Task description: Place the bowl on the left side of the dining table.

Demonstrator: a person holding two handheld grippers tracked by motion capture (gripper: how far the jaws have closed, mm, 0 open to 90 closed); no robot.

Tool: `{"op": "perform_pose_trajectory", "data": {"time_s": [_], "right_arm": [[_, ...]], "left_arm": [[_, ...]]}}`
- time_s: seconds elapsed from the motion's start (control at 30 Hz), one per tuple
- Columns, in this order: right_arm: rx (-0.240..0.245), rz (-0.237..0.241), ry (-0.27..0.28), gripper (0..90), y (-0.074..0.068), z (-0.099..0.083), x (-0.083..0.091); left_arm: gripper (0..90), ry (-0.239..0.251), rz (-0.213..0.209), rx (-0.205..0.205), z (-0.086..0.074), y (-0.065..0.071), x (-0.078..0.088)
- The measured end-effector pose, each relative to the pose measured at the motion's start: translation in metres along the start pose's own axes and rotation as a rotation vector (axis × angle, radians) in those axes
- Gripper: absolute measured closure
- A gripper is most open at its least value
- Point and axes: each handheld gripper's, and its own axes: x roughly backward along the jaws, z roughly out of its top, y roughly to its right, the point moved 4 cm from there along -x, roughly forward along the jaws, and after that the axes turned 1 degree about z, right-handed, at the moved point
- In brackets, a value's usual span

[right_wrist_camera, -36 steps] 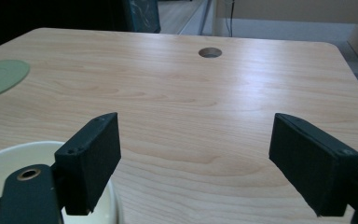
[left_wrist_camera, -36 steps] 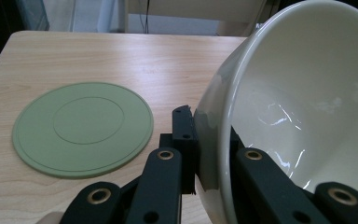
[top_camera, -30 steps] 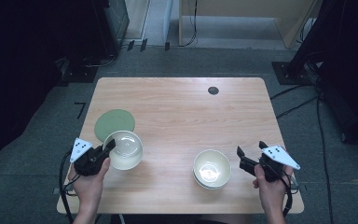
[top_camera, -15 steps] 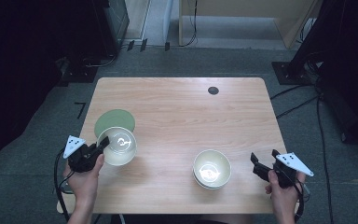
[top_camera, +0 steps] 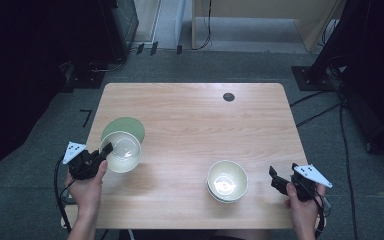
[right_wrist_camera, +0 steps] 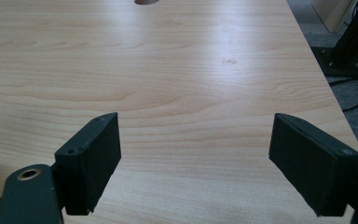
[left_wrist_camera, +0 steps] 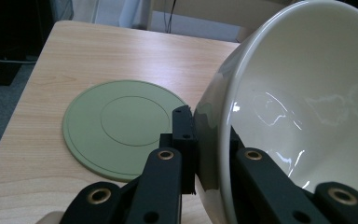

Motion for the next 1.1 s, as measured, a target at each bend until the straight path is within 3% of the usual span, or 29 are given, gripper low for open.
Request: {"op": "perform_pose_trajectory", "data": {"time_s": [0.17, 0.77, 1.1], "right_arm": [[0.006, 0.0, -0.008, 16.8, 0.0, -0.003, -0.002], [0.012, -0.03, -0.075, 16.7, 0.005, -0.015, -0.013], [0.017, -0.05, -0.145, 16.0, 0.009, -0.022, -0.021]], "left_arm": [[84.6, -0.012, 0.009, -0.006, 0.005, -0.004, -0.006], [84.6, -0.039, -0.011, 0.088, 0.012, -0.023, -0.026], [84.6, -0.079, 0.021, 0.126, 0.026, -0.04, -0.042]]}}
